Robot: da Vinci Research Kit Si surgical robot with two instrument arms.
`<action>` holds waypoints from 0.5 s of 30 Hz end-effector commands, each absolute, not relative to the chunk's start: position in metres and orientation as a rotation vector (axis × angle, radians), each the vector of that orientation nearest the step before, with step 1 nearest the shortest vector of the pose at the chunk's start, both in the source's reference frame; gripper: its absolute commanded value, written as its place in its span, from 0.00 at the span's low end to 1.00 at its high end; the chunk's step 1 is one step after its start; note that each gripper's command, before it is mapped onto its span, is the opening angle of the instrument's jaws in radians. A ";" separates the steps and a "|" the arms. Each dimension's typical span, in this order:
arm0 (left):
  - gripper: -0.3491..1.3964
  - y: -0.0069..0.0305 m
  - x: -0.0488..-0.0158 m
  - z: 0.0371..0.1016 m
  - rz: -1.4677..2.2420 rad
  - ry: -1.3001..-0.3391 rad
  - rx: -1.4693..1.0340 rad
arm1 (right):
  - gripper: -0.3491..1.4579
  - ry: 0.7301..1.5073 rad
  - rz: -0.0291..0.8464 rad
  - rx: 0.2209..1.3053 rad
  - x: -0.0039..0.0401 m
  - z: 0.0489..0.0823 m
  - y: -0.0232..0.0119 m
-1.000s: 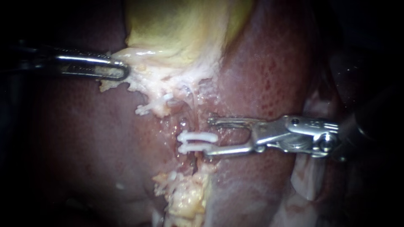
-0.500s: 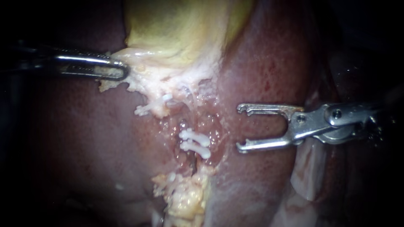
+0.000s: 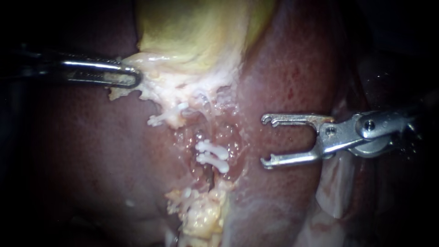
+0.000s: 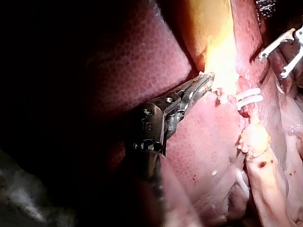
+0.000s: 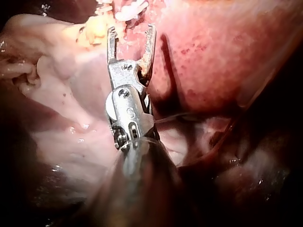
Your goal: Going back second clip right tube
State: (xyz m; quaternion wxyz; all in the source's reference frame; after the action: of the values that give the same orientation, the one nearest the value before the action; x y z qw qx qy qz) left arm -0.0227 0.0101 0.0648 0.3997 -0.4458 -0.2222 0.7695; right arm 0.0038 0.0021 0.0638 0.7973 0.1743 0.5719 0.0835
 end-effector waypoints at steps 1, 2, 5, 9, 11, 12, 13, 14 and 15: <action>0.00 0.0101 -0.0229 0.0650 1.948 -0.559 -1.127 | 0.47 1.229 0.174 0.371 0.0038 0.0638 0.0021; 0.00 0.0101 -0.0231 0.0652 1.947 -0.554 -1.126 | 0.47 1.229 0.174 0.371 0.0038 0.0638 0.0021; 0.00 0.0101 -0.0239 0.0660 1.949 -0.558 -1.129 | 0.47 1.228 0.164 0.364 0.0038 0.0637 0.0022; 0.00 0.0099 -0.0251 0.0671 1.950 -0.567 -1.136 | 0.47 1.229 0.161 0.362 0.0038 0.0635 0.0024; 0.00 0.0098 -0.0256 0.0674 1.953 -0.571 -1.135 | 0.47 1.225 0.153 0.359 0.0038 0.0635 0.0024; 0.00 0.0097 -0.0258 0.0676 1.954 -0.573 -1.136 | 0.47 1.225 0.153 0.359 0.0038 0.0635 0.0024; 0.00 0.0096 -0.0259 0.0676 1.954 -0.576 -1.137 | 0.47 1.225 0.153 0.359 0.0038 0.0635 0.0024; 0.00 0.0096 -0.0260 0.0677 1.955 -0.579 -1.138 | 0.47 1.225 0.153 0.359 0.0038 0.0635 0.0024; 0.00 0.0096 -0.0260 0.0677 1.955 -0.579 -1.138 | 0.47 1.226 0.148 0.355 0.0038 0.0635 0.0024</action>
State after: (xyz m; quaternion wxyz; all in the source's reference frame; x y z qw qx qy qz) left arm -0.0260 0.0096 0.0677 0.3926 -0.4484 -0.2277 0.7701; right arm 0.0038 0.0024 0.0635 0.8006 0.1656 0.5717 0.0689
